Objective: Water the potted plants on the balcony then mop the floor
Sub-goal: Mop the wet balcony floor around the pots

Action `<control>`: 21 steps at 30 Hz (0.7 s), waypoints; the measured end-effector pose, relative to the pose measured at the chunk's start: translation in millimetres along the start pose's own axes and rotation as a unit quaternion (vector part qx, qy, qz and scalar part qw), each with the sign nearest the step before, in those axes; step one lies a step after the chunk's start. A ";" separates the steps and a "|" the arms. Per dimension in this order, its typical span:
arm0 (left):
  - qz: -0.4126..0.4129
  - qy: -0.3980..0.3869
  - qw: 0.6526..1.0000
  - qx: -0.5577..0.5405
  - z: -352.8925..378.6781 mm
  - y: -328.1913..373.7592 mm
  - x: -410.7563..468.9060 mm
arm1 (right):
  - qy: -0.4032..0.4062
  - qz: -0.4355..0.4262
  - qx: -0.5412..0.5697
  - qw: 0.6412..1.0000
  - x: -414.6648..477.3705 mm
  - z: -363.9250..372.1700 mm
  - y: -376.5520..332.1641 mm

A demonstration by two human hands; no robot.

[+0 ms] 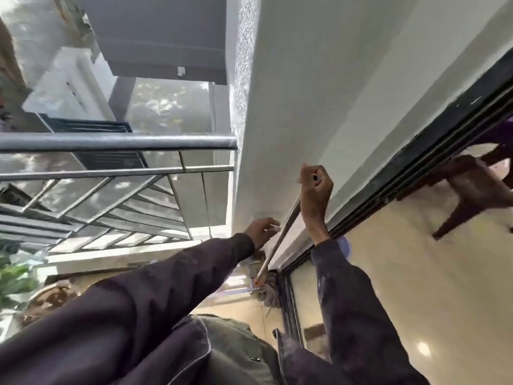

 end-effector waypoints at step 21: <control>0.066 -0.012 0.998 0.014 -79.3 11.4 41.5 | 0.078 0.115 -0.079 0.987 49.8 -9.9 51.1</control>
Point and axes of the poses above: each hand's wrist, its own x-axis towards the middle knuckle, its own z-axis out of the palm, y = z × x, the point moved 9 cm from there along x, towards the middle knuckle, and after that the axes turned 6 degrees about x, right-handed, at the moved point
